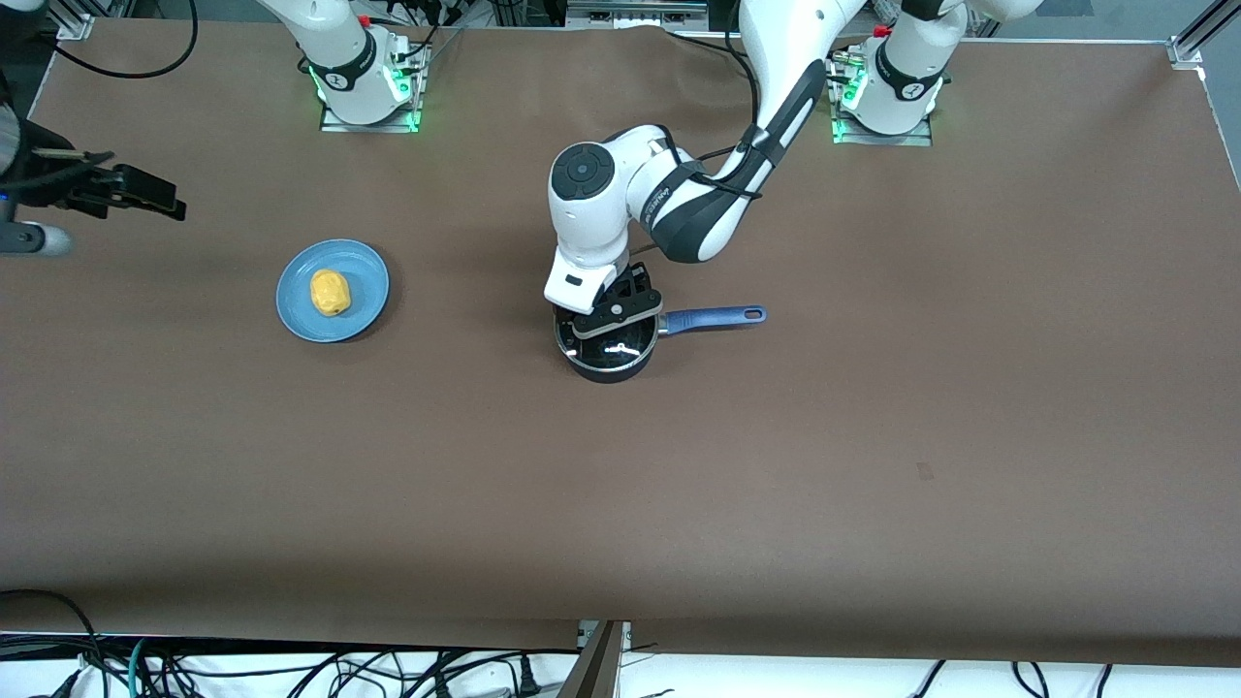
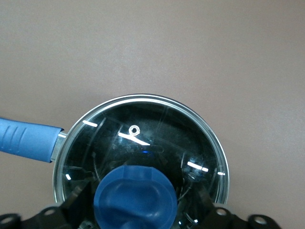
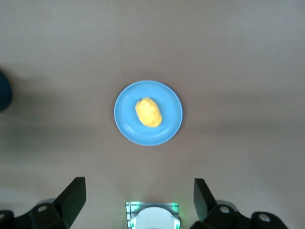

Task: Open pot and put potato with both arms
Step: 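Lift the lid with the left gripper while the right gripper reaches the potato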

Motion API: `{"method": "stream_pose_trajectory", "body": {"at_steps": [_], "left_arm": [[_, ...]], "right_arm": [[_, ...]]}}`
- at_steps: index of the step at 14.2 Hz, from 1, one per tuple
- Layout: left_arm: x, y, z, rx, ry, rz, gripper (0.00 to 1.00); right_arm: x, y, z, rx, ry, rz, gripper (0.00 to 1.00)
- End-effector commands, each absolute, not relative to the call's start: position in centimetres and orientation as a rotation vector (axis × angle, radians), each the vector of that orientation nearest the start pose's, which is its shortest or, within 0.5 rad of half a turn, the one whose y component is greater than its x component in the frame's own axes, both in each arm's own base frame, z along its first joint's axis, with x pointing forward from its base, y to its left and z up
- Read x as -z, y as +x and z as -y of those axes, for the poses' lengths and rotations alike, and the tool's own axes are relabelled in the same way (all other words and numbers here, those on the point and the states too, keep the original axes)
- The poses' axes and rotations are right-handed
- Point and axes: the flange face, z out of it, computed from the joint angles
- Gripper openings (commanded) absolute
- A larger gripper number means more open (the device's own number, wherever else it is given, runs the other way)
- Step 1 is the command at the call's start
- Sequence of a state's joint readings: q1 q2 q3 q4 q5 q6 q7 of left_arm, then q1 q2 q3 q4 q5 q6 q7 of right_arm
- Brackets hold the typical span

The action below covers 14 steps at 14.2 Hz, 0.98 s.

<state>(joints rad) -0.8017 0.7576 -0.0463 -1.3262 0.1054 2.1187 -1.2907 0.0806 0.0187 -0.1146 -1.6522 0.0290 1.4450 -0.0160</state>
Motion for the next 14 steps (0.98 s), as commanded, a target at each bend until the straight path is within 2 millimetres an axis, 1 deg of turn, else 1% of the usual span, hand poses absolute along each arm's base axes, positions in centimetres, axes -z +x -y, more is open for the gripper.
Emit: {"method": "stream_pose_trajectory", "body": {"at_steps": [1, 2, 3, 4, 5, 6, 7, 8, 9, 10, 11, 12, 13, 14], "left_arm": [[-29.2, 50.3, 55.5, 0.166, -3.067, 0.638, 0.68], [-29.5, 50.3, 55.5, 0.169, -3.069, 0.636, 0.62], [-29.6, 50.4, 55.4, 0.170, -3.072, 0.630, 0.55], [-29.7, 50.4, 55.4, 0.171, -3.073, 0.628, 0.54], [-29.9, 50.5, 55.3, 0.173, -3.074, 0.626, 0.49], [-30.8, 50.6, 55.2, 0.180, -3.081, 0.621, 0.49], [-32.3, 51.1, 54.6, 0.193, -3.093, 0.606, 0.49], [-33.9, 51.6, 53.7, 0.190, -3.100, 0.581, 0.49], [-35.6, 52.6, 52.2, 0.176, -3.101, 0.536, 0.48], [-37.5, 54.0, 50.1, 0.174, -3.105, 0.483, 0.48], [-38.6, 55.8, 47.4, 0.151, -3.120, 0.435, 0.48], [-39.9, 57.4, 44.0, 0.124, -3.148, 0.376, 0.48], [-40.5, 59.1, 39.7, 0.104, -3.156, 0.268, 0.49], [-41.1, 60.8, 34.7, 0.096, -3.154, 0.137, 0.49]], "right_arm": [[-53.8, 54.1, -0.6, -0.481, -3.075, 0.027, 1.00], [-52.9, 54.2, -1.2, -0.499, -3.075, 0.038, 1.00], [-51.0, 54.5, -1.7, -0.514, -3.076, 0.048, 1.00], [-49.4, 54.8, -1.8, -0.486, -3.081, 0.050, 1.00], [-47.7, 54.8, -2.4, -0.456, -3.089, 0.062, 1.00], [-45.8, 54.7, -2.6, -0.432, -3.092, 0.067, 1.00], [-43.7, 54.4, -2.4, -0.409, -3.098, 0.065, 1.00], [-41.4, 53.9, -2.3, -0.397, -3.102, 0.074, 1.00], [-39.1, 53.4, -2.3, -0.383, -3.111, 0.084, 1.00], [-36.5, 52.6, -2.2, -0.354, -3.127, 0.095, 1.00], [-33.8, 51.6, -2.8, -0.313, -3.162, 0.156, 1.00], [-31.7, 50.8, -3.5, -0.261, -3.205, 0.251, 1.00], [-29.8, 50.0, -3.4, -0.232, -3.213, 0.277, 1.00], [-28.0, 49.3, -3.5, -0.219, -3.216, 0.302, 1.00]]}}
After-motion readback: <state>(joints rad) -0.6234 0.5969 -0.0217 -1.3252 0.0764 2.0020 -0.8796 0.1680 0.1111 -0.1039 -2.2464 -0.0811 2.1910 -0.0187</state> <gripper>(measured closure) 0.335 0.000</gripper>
